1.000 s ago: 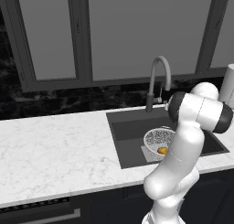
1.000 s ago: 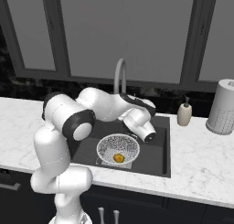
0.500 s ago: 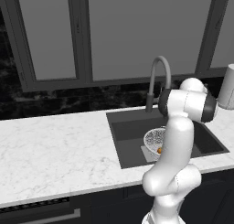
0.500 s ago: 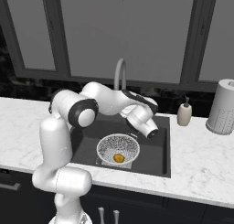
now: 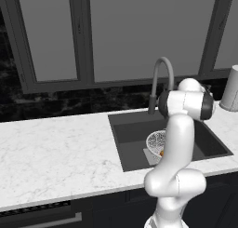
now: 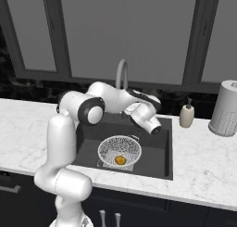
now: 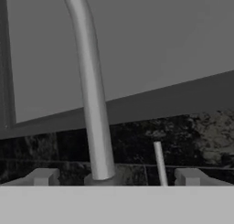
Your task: Put the colander in the sink, put the mango in the colander, and turn on the sink faucet and pour water over the colander.
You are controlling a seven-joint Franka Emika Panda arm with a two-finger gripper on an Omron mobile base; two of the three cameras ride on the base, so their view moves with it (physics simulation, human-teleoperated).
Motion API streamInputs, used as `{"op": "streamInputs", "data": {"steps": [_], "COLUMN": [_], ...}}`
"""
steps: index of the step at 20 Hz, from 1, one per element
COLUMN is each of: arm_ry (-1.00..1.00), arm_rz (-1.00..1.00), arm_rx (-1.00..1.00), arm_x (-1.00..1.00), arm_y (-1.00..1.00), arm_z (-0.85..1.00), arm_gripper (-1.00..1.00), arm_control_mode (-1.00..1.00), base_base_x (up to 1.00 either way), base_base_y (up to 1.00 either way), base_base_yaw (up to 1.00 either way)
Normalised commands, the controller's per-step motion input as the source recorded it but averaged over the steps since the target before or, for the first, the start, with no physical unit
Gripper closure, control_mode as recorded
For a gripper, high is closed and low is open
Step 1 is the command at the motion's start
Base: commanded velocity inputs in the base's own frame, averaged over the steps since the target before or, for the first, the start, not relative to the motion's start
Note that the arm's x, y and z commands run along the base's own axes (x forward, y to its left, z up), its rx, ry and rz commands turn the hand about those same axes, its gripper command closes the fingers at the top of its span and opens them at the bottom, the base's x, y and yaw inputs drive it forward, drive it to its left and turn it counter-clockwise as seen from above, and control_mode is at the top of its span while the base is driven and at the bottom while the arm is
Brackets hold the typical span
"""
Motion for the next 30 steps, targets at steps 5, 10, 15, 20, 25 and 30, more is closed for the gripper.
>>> {"op": "streamInputs", "data": {"steps": [5,10,15,20,25,30], "arm_ry": [0.0,0.0,0.0,0.0,0.0,0.0], "arm_rz": [0.0,0.0,0.0,0.0,0.0,0.0], "arm_rx": [0.0,0.0,0.0,0.0,0.02,0.0], "arm_x": [0.4,0.43,0.38,0.49,0.48,0.32], "arm_y": [0.0,0.0,0.0,-0.09,-0.22,-0.09], "arm_z": [0.0,0.0,-0.06,-0.2,-0.31,-0.24], "arm_gripper": [-1.0,-1.0,-1.0,-1.0,-1.0,1.0], "arm_control_mode": [-1.0,-1.0,-1.0,-1.0,-1.0,-1.0], "base_base_x": [0.0,0.0,0.0,0.0,0.0,0.0], "base_base_y": [0.0,0.0,0.0,0.0,0.0,0.0], "base_base_yaw": [0.0,0.0,0.0,0.0,0.0,0.0]}}
